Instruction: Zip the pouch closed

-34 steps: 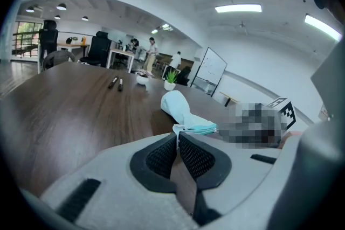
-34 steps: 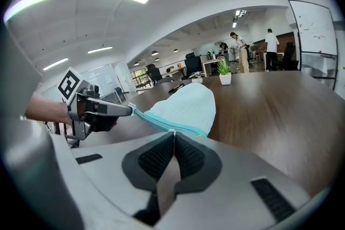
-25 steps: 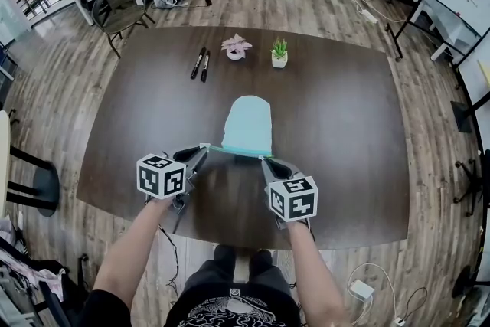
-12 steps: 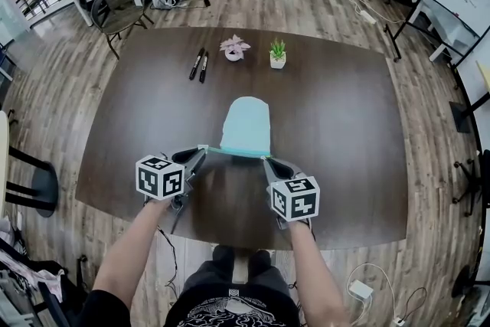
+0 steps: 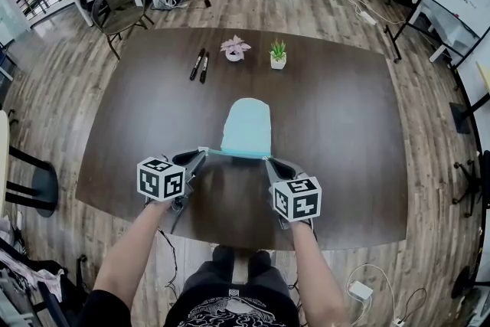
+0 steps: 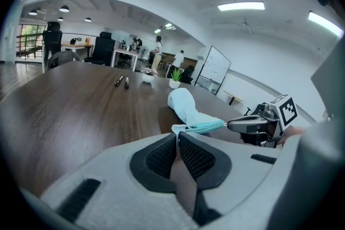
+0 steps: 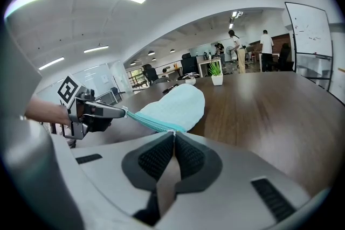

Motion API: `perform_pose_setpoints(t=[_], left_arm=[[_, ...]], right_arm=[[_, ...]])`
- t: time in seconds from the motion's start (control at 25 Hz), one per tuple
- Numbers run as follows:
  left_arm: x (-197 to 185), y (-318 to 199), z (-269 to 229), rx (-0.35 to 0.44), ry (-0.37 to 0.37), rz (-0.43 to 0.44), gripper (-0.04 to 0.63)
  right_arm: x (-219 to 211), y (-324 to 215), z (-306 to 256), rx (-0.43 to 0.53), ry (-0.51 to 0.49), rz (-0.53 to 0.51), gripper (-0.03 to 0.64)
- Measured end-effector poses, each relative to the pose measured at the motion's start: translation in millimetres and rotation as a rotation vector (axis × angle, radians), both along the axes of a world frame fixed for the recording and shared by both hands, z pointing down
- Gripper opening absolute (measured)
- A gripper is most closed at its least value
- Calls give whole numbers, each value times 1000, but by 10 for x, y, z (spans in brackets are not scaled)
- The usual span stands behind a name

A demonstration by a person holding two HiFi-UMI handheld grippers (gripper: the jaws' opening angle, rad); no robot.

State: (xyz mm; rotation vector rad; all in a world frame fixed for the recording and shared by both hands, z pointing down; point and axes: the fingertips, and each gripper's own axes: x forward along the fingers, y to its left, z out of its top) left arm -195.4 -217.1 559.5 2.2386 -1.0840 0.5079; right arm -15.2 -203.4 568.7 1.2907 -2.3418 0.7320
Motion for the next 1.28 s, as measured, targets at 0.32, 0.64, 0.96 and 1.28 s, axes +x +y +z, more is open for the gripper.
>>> perform_pose_setpoints(t=[0.32,0.64,0.96,1.28], left_arm=[[29,-34,-70,12,7,4,23],[106,57,2,-10,0,32,25],[122,108,84,-25,-12,39,25],[120,130,141,-36,-21,45,25]], right_arm=[[17,-34,-3,5,6,11,9],[78,12,59,-12,25,26,8],[96,43,133,-30,42,29,9],[92,47,199,-44,65,28,12]])
